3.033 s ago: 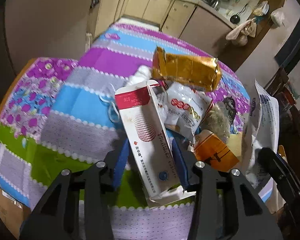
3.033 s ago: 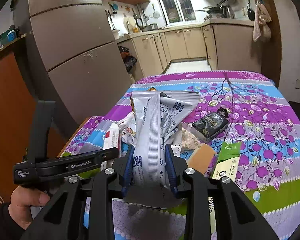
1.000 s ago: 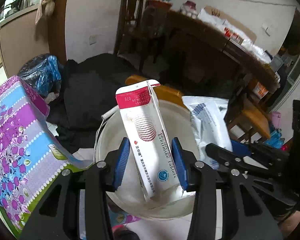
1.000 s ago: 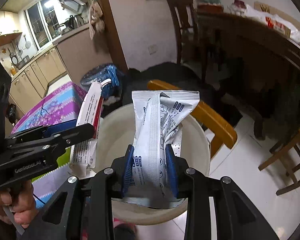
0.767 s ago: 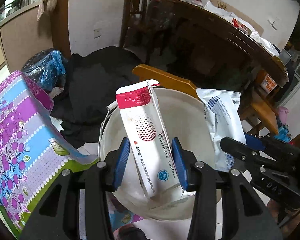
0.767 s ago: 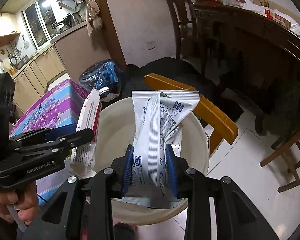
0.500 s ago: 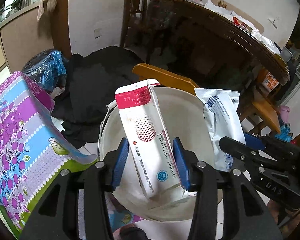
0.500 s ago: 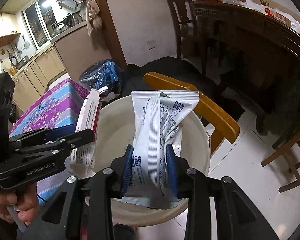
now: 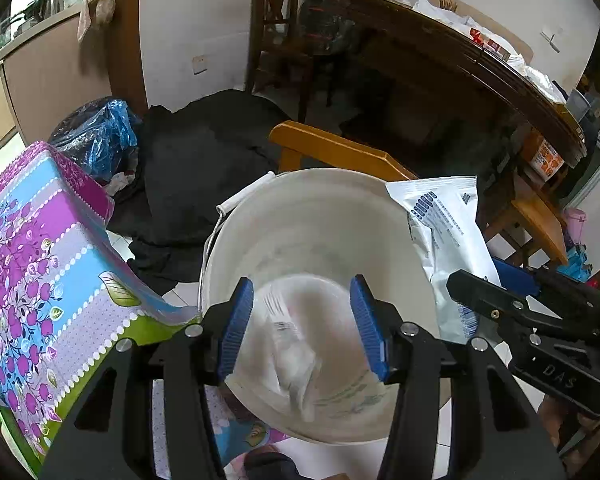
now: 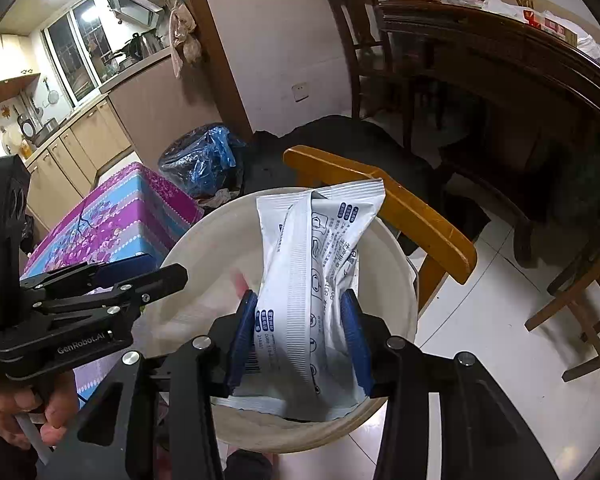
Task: Collect trash
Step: 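Open both tools to drop the box and sachet into the bucket, then move both tools back over the table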
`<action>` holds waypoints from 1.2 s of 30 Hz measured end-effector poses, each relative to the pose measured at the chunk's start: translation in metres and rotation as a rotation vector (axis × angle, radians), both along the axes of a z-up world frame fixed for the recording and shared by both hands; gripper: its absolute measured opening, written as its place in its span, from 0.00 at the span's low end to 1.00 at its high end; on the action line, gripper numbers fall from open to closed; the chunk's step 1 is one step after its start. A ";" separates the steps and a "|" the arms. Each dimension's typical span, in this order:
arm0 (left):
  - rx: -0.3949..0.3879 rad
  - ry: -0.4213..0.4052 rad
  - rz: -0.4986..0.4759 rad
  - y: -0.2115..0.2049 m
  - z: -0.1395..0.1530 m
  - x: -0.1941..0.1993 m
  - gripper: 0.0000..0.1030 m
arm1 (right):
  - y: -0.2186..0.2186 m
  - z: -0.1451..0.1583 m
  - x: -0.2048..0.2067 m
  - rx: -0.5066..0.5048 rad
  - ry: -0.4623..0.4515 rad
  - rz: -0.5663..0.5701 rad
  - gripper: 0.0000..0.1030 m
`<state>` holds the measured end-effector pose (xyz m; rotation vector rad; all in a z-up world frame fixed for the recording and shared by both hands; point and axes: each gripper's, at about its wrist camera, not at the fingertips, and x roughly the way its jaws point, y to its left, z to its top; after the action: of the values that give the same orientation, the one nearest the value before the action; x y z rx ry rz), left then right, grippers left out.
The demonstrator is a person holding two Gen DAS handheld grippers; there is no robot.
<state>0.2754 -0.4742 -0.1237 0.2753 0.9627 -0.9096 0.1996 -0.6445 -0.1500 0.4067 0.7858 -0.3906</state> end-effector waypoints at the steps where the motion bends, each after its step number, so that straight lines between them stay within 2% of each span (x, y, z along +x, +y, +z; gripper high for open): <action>1: -0.001 0.001 0.001 0.000 0.000 0.000 0.47 | 0.000 0.000 0.000 0.000 -0.001 -0.002 0.44; 3: -0.003 0.001 0.004 0.001 0.001 0.001 0.47 | 0.000 0.001 -0.001 -0.004 -0.004 -0.008 0.46; 6: -0.005 -0.004 0.009 0.001 0.002 0.002 0.47 | 0.000 0.004 -0.002 -0.011 -0.016 -0.010 0.55; 18: -0.022 -0.024 0.021 0.012 0.013 -0.004 0.47 | 0.013 0.024 -0.014 -0.051 -0.062 -0.001 0.55; 22: -0.038 -0.050 0.040 0.031 0.021 -0.009 0.47 | 0.033 0.042 -0.027 -0.100 -0.126 0.016 0.58; 25: -0.065 -0.084 0.066 0.061 0.031 -0.012 0.50 | 0.059 0.058 -0.038 -0.132 -0.206 0.049 0.65; 29: -0.101 -0.128 0.127 0.118 0.048 -0.014 0.51 | 0.105 0.074 -0.042 -0.148 -0.306 0.147 0.69; 36: -0.188 -0.171 0.342 0.255 0.078 -0.004 0.56 | 0.205 0.085 -0.019 -0.149 -0.404 0.388 0.70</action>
<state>0.2711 -0.2195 -0.0456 0.0243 0.7321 -0.6452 0.1801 -0.4396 -0.0648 0.1767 0.4219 0.0010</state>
